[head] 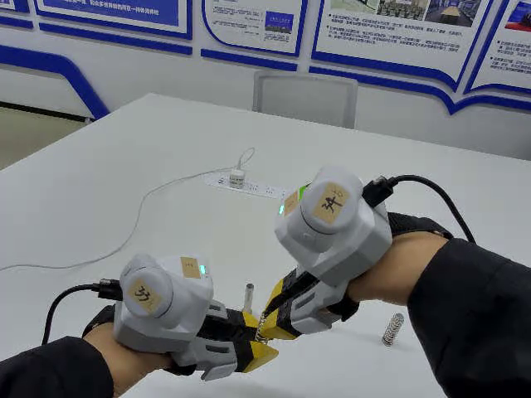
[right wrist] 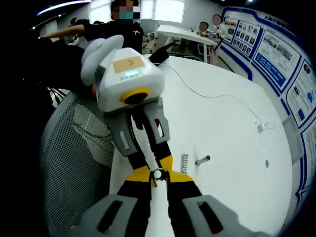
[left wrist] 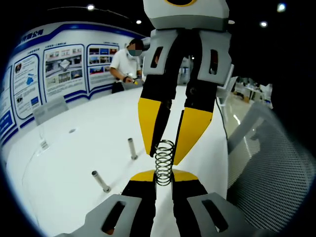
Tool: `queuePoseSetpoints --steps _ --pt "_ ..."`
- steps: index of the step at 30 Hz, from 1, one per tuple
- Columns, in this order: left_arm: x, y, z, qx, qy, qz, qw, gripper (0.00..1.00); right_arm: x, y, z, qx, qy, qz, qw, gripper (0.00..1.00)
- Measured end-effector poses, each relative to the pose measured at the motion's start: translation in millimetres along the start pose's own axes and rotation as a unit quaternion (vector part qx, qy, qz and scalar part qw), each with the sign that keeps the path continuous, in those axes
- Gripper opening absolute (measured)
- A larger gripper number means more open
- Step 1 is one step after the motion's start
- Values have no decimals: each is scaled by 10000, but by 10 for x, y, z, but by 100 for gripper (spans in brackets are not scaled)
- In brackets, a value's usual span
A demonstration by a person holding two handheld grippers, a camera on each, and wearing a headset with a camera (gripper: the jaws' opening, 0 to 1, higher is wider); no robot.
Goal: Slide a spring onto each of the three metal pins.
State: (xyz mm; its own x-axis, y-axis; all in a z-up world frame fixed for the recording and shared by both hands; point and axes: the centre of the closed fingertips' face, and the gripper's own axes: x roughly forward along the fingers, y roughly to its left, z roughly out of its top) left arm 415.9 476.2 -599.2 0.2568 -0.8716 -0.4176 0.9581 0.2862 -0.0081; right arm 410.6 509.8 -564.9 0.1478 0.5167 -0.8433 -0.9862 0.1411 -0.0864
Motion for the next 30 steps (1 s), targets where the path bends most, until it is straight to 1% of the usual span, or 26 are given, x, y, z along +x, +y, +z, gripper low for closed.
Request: queuePoseSetpoints --steps 4,8,12,16,20,23,26,30 --pt "3 -6 5 -54 -25 -14 10000 11 4 5 22 48 -99 8 9999 12" --pt "7 -13 0 -41 -12 -39 10000 12 14 13 36 65 -174 10 9998 12" --pt "6 -9 -28 13 61 -26 10000 14 1 1 28 92 -223 -20 9997 12" --pt "-4 7 -41 -13 89 12 10000 20 -44 -59 -2 192 -283 -90 9994 12" --pt "-67 83 -21 -94 25 152 9998 23 -104 -147 -73 312 -321 -217 9988 12" --pt "-128 148 -2 -162 -57 269 9995 25 -179 -247 -143 449 -354 -341 9978 12" --pt "-165 184 10 -197 -84 346 9992 27 -248 -323 -187 547 -386 -446 9968 12" --pt "-207 235 -2 -214 -97 426 9988 30 -319 -415 -255 656 -410 -582 9953 12"
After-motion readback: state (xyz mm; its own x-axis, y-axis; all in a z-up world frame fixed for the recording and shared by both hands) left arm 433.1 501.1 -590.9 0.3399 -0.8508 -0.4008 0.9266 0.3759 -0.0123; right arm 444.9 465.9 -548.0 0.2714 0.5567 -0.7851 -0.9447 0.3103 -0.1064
